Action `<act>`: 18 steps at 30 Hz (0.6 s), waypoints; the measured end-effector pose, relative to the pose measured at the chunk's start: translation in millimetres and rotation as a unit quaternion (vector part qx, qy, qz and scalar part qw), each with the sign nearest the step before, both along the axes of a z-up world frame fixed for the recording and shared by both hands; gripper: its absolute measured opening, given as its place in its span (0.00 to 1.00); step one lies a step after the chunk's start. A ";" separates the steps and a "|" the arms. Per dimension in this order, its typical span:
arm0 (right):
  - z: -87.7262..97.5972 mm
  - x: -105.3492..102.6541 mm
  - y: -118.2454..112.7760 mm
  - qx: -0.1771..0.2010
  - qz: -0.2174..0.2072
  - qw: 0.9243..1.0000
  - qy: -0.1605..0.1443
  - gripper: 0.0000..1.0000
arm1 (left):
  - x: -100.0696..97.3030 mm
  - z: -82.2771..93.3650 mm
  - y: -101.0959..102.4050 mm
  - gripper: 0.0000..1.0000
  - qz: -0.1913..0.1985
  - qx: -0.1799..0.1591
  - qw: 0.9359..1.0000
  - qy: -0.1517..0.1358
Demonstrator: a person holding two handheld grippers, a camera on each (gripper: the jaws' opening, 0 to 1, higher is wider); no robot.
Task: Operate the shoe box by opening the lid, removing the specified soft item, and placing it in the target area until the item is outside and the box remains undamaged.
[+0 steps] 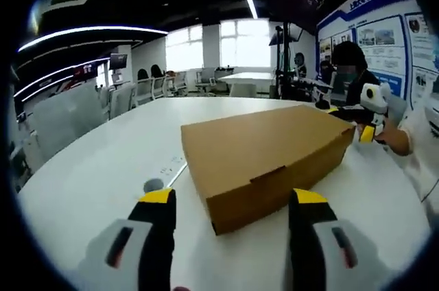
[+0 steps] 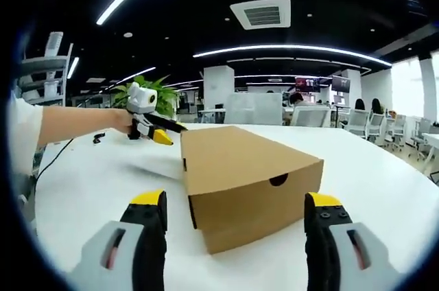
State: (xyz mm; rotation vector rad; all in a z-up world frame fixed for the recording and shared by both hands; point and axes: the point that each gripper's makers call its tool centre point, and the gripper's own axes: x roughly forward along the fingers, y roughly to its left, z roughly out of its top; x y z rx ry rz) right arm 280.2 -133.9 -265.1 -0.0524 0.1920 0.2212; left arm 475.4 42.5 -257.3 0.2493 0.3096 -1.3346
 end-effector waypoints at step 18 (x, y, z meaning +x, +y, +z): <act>2.4 18.6 5.5 -0.012 -0.014 1.000 -0.004 0.82 | 4.9 -8.5 -4.8 0.54 -0.010 -0.020 1.000 0.003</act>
